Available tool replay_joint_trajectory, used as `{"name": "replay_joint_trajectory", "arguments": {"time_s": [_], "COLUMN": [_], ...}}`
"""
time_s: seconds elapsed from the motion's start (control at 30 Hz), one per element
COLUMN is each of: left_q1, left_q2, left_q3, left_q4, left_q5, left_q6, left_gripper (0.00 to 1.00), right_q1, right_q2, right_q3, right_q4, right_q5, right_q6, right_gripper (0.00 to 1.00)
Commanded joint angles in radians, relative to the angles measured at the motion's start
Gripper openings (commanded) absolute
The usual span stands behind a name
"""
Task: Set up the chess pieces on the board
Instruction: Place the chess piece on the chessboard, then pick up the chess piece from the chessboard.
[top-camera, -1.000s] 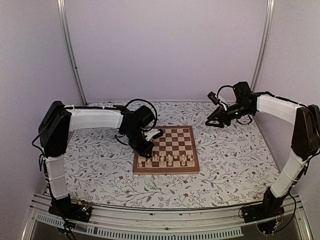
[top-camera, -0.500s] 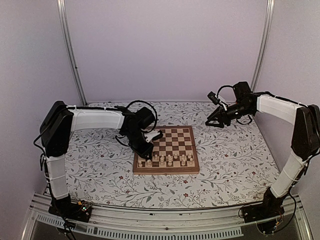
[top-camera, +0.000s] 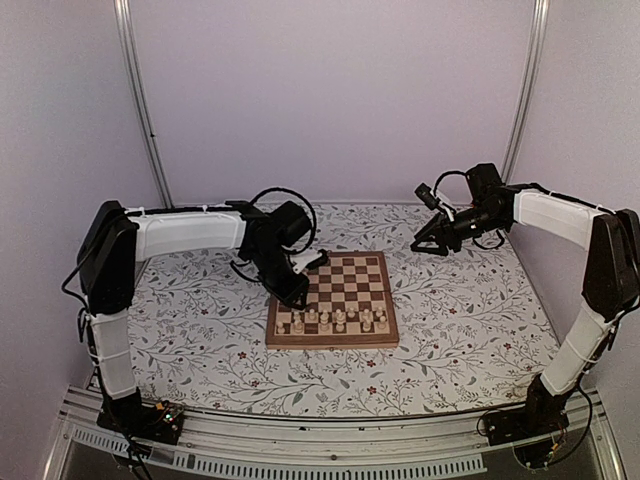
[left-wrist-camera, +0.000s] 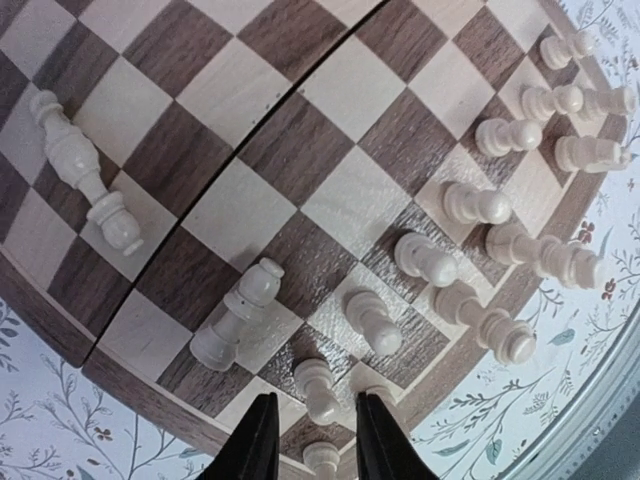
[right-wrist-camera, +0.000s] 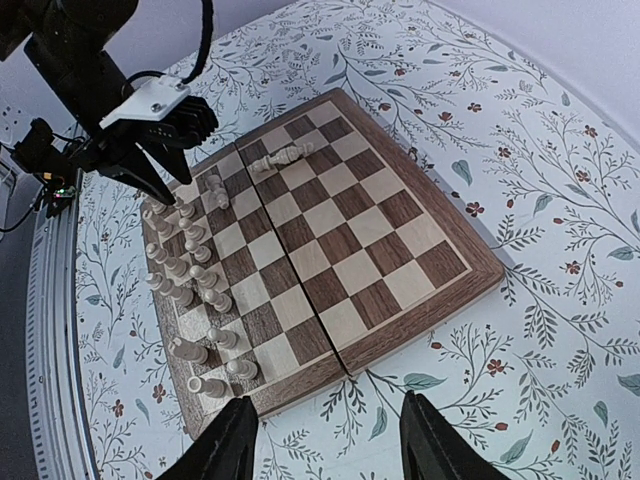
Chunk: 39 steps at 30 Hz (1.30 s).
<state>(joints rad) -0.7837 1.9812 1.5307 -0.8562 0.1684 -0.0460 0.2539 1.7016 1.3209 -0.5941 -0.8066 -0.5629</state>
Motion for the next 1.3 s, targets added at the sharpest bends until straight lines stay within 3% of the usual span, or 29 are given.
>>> {"name": "replay_joint_trajectory", "arguments": {"time_s": [0.0,0.6,1.27], "left_q1": [-0.001,0.028,0.037], "left_q2": [-0.049,0.079,0.144], "left_q3": [0.048,0.083,0.114], "left_q4": [-0.035,-0.027,-0.018], "left_q5": [-0.043,-0.114,-0.100], "left_q6": [0.044,0.180,0.199], "left_gripper": [0.30,0.37,0.33], "right_q1": [0.001,0.001,0.000], "right_q2": [0.010,0.010,0.023], "right_q3": [-0.003,-0.004,-0.002], "right_q4": [-0.012,-0.014,-0.020], "right_q5": [-0.010,-0.006,-0.008], "right_q6": [-0.008,-0.010,-0.013], "right_gripper": [0.51,0.51,0.51]}}
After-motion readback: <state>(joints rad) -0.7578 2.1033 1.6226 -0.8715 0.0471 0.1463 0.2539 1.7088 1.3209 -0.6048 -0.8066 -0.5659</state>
